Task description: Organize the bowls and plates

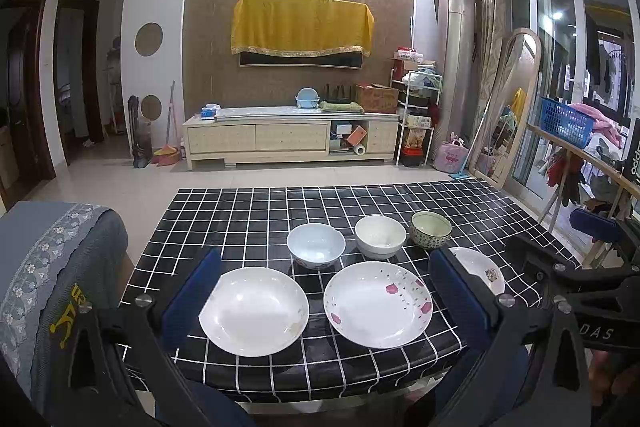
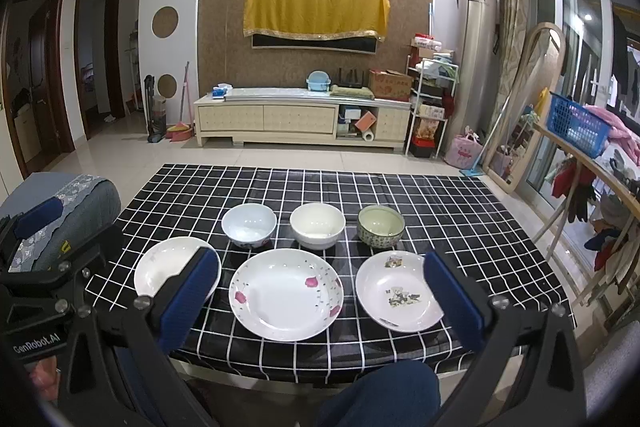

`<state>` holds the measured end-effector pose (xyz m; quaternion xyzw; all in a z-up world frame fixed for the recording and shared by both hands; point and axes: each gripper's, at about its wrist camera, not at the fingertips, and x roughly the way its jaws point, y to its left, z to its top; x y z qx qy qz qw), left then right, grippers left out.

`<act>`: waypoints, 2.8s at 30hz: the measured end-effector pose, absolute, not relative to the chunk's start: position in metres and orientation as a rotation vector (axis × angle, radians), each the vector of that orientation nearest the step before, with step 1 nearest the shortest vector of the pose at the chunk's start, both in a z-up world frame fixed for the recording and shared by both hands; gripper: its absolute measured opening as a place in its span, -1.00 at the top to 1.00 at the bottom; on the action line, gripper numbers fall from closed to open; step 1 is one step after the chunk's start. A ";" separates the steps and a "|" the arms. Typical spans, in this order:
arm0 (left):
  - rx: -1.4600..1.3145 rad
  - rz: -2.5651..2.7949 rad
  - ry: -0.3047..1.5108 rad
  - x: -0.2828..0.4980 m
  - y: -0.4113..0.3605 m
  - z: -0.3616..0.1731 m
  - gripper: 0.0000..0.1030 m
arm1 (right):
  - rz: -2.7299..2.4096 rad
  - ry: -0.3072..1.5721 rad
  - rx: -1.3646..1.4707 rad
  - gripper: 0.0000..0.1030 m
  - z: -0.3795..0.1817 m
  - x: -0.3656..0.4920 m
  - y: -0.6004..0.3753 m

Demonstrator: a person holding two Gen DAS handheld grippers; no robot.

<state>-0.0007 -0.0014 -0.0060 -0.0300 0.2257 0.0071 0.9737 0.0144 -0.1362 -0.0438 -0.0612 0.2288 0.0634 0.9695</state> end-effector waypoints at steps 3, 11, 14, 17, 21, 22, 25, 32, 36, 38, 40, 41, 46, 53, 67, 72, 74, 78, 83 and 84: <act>-0.063 0.014 0.456 -0.001 -0.001 -0.006 -0.99 | 0.126 0.461 -0.127 -1.00 -0.044 0.014 -0.136; -0.063 0.017 0.461 -0.003 -0.001 -0.007 -0.99 | 0.126 0.461 -0.126 -1.00 -0.044 0.013 -0.136; -0.060 0.018 0.464 -0.003 -0.002 -0.007 -0.99 | 0.125 0.465 -0.125 -1.00 -0.044 0.013 -0.136; -0.059 0.020 0.465 -0.003 -0.003 -0.007 -0.99 | 0.124 0.466 -0.124 -1.00 -0.044 0.013 -0.137; -0.061 0.018 0.466 -0.003 -0.003 -0.007 -0.99 | 0.123 0.466 -0.126 -1.00 -0.045 0.012 -0.137; -0.060 0.019 0.466 -0.003 -0.003 -0.007 -0.99 | 0.123 0.465 -0.126 -1.00 -0.045 0.012 -0.137; -0.059 0.019 0.466 -0.003 -0.004 -0.007 -0.99 | 0.124 0.467 -0.126 -1.00 -0.045 0.012 -0.137; -0.056 0.019 0.465 -0.004 -0.004 -0.006 -0.99 | 0.125 0.467 -0.123 -1.00 -0.045 0.012 -0.137; -0.050 0.019 0.466 -0.004 -0.003 -0.006 -0.99 | 0.125 0.467 -0.124 -1.00 -0.045 0.012 -0.137; -0.049 0.018 0.467 -0.003 -0.003 -0.005 -0.99 | 0.128 0.468 -0.120 -1.00 -0.045 0.012 -0.138; -0.048 0.016 0.470 -0.002 -0.002 -0.004 -0.99 | 0.132 0.471 -0.118 -1.00 -0.046 0.013 -0.137; -0.047 0.017 0.471 -0.001 -0.001 -0.004 -0.99 | 0.133 0.470 -0.120 -1.00 -0.045 0.013 -0.136; -0.036 0.028 0.482 0.005 0.004 -0.004 -0.99 | 0.148 0.468 -0.131 -1.00 -0.046 0.021 -0.129; -0.038 0.056 0.512 0.023 0.025 -0.002 -0.99 | 0.197 0.484 -0.158 -1.00 -0.048 0.045 -0.107; -0.148 0.161 0.732 0.082 0.106 -0.049 -0.99 | 0.375 0.657 -0.155 -1.00 -0.082 0.132 -0.044; -0.202 0.168 0.816 0.100 0.131 -0.078 -0.99 | 0.419 0.722 -0.162 -1.00 -0.105 0.151 -0.025; -0.220 0.164 0.851 0.108 0.139 -0.091 -0.99 | 0.436 0.755 -0.171 -1.00 -0.115 0.160 -0.014; -0.246 0.171 0.909 0.122 0.152 -0.114 -0.99 | 0.438 0.805 -0.188 -0.88 -0.135 0.176 0.001; -0.274 0.183 0.970 0.136 0.167 -0.144 -0.75 | 0.450 0.862 -0.216 -0.63 -0.158 0.194 0.018; -0.283 0.182 0.993 0.141 0.171 -0.153 -0.69 | 0.453 0.883 -0.228 -0.62 -0.165 0.199 0.022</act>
